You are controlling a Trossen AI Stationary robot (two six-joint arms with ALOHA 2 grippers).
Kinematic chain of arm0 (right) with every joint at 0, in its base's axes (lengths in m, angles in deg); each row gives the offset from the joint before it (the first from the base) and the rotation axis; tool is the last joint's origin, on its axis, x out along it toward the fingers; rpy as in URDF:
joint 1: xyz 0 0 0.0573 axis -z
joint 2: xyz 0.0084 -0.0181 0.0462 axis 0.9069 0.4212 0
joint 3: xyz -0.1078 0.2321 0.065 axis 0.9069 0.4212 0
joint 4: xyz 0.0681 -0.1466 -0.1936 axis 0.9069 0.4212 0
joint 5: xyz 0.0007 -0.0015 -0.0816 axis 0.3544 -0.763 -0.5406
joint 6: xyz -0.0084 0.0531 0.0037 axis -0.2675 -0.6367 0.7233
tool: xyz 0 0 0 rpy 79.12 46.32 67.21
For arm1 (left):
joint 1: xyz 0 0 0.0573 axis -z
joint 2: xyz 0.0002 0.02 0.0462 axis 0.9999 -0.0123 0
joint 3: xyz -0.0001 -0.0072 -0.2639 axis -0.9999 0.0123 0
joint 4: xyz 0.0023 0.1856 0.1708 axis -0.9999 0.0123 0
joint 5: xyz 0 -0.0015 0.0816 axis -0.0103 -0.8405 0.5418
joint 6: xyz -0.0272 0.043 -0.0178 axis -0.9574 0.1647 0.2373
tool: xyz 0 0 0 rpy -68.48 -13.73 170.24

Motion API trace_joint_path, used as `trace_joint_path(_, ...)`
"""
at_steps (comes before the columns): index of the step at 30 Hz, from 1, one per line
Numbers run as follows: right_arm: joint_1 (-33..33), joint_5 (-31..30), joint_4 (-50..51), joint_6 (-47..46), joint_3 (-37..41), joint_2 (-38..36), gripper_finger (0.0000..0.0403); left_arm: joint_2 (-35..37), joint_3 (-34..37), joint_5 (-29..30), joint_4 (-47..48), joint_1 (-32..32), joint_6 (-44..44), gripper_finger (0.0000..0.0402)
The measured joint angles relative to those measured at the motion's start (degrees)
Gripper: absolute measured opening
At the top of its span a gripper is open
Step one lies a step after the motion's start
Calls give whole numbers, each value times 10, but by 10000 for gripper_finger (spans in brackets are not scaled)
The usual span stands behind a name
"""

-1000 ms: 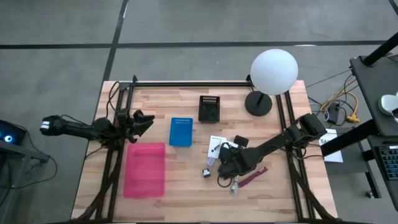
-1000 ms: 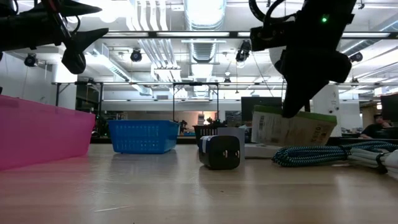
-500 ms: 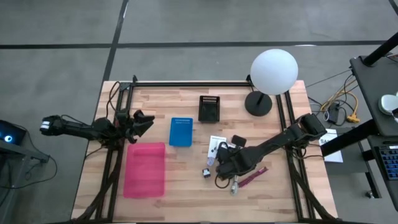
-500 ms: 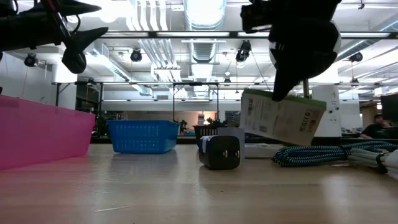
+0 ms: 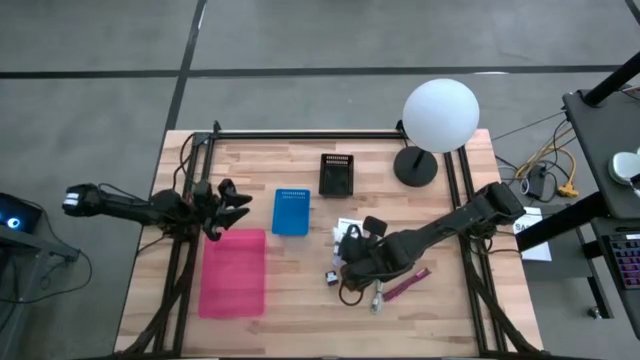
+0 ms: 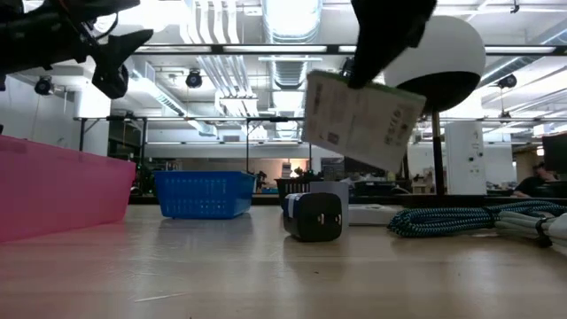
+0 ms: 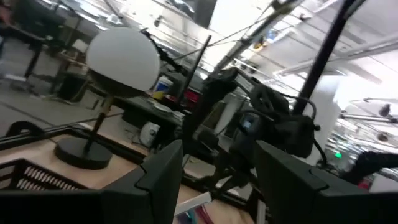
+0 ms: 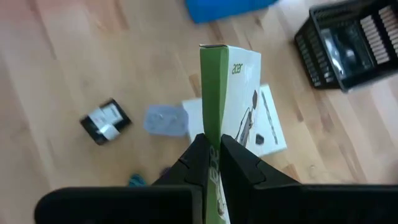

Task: Pick and place items into bin
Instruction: Put the right card reader box into the blue bin

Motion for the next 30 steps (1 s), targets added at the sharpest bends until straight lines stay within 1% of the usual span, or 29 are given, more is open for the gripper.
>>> trace_joint_path(3, 0, 0, -1, 10, -17, 0, 17, -8, -4, -6, -1, 0, 12, 183)
trace_joint_path(9, 2, 0, -2, 35, -54, 0, 17, -29, -23, -51, 0, 0, 67, 186)
trace_joint_path(14, 7, -5, -4, 38, -87, 0, 17, -60, -44, -55, 1, 0, 105, 218)
trace_joint_path(18, 13, -5, -22, 41, -101, 0, 17, -106, -72, -58, 0, 0, 147, 247)
trace_joint_path(20, 15, -4, -33, 52, -106, 0, 17, -131, -88, -72, 0, 0, 170, 255)
trace_joint_path(27, 23, 17, -45, 62, -124, 0, 17, -234, -150, -138, 5, 0, 185, 257)
trace_joint_path(30, 25, 17, -45, 66, -132, 0, 17, -277, -177, -155, -3, 0, 191, 257)
